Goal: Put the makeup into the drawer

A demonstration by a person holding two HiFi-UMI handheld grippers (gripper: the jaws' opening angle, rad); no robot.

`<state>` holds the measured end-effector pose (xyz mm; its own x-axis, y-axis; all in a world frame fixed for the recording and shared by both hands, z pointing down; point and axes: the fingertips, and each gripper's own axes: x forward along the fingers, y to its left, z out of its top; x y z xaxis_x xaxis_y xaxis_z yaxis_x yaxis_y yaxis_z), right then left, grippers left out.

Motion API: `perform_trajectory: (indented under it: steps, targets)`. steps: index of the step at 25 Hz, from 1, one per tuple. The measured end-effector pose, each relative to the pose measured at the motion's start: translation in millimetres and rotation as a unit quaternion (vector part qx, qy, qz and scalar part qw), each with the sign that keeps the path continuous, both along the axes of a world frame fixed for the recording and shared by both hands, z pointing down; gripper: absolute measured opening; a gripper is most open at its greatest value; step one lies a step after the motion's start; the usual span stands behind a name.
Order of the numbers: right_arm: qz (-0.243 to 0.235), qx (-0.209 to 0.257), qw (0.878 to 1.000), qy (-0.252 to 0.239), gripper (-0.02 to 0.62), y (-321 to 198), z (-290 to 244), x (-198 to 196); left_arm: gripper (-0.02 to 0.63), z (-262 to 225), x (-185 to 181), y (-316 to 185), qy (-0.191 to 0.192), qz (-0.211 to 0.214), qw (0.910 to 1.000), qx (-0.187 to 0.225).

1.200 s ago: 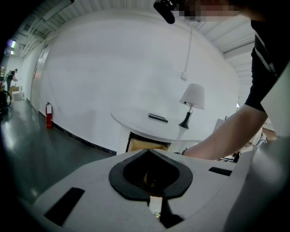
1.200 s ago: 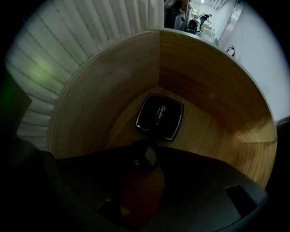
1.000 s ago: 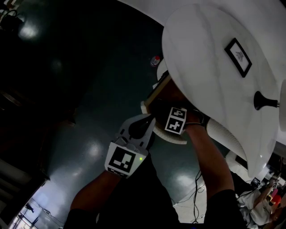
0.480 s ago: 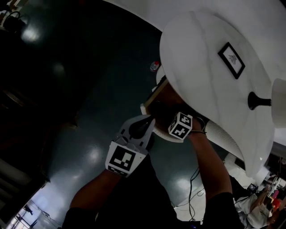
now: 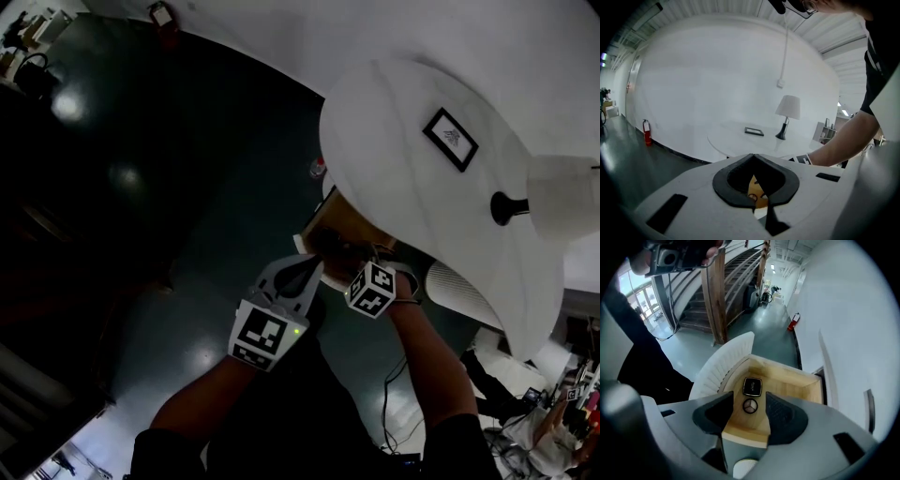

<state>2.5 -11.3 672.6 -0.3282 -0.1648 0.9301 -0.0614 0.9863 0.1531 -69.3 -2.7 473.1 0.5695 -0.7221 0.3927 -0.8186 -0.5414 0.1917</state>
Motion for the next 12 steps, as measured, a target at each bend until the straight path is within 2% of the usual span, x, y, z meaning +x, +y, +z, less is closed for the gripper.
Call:
perform_trajectory:
  steps: [4, 8, 12]
  targets:
    - [0.047, 0.018, 0.998, -0.033, 0.197, 1.9, -38.2, 1.0, 0.010, -22.9, 1.8, 7.8, 0.001, 0.007, 0.9999, 0.009]
    - [0.103, 0.021, 0.991, -0.080, 0.159, 7.9, -82.5, 5.6, 0.009, -51.4, 7.2, 13.6, 0.012, 0.020, 0.9995, 0.022]
    - [0.151, 0.062, 0.981, -0.104, 0.076, 15.5, -129.3, 14.3, 0.009, -79.3, 6.5, 24.4, 0.018, 0.035, 0.9986, 0.036]
